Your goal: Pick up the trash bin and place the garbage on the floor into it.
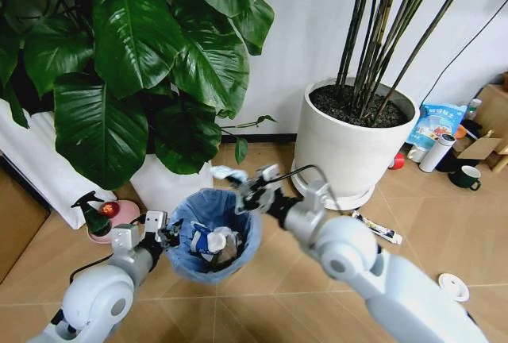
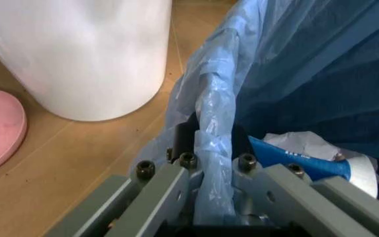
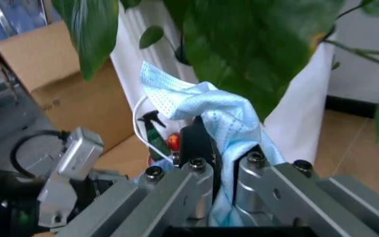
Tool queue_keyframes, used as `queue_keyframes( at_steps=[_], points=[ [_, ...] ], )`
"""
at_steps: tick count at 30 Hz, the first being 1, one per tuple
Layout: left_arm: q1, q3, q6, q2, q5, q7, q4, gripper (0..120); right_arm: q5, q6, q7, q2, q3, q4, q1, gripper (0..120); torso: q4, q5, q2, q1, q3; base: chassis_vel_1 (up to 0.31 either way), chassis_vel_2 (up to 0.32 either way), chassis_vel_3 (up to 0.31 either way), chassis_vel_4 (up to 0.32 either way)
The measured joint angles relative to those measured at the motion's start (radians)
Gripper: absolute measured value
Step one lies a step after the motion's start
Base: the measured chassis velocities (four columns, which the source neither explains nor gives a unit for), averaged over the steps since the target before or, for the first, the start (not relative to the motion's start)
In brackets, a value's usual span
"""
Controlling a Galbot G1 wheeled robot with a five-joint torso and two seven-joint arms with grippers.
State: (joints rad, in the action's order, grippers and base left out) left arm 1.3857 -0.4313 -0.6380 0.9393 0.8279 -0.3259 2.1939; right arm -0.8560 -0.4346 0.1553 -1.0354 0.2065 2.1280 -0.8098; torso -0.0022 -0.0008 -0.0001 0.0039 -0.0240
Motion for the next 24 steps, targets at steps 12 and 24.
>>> queue_keyframes(
  at_steps=[12, 24],
  points=[
    [0.002, -0.012, 0.000, 0.004, 0.004, -0.009, 0.003, 0, 0.018, -0.056, -0.008, -0.010, 0.049, -0.030, 0.038, 32, -0.0001, 0.0000, 0.000, 0.000, 0.000, 0.000, 0.000, 0.000, 0.000],
    [0.007, -0.017, 0.002, 0.005, 0.000, -0.010, 0.006, 0, 0.020, -0.051, -0.012, -0.008, 0.055, -0.032, 0.044, 81, -0.0001, 0.0001, 0.000, 0.000, 0.000, 0.000, 0.000, 0.000, 0.000]
  ],
)
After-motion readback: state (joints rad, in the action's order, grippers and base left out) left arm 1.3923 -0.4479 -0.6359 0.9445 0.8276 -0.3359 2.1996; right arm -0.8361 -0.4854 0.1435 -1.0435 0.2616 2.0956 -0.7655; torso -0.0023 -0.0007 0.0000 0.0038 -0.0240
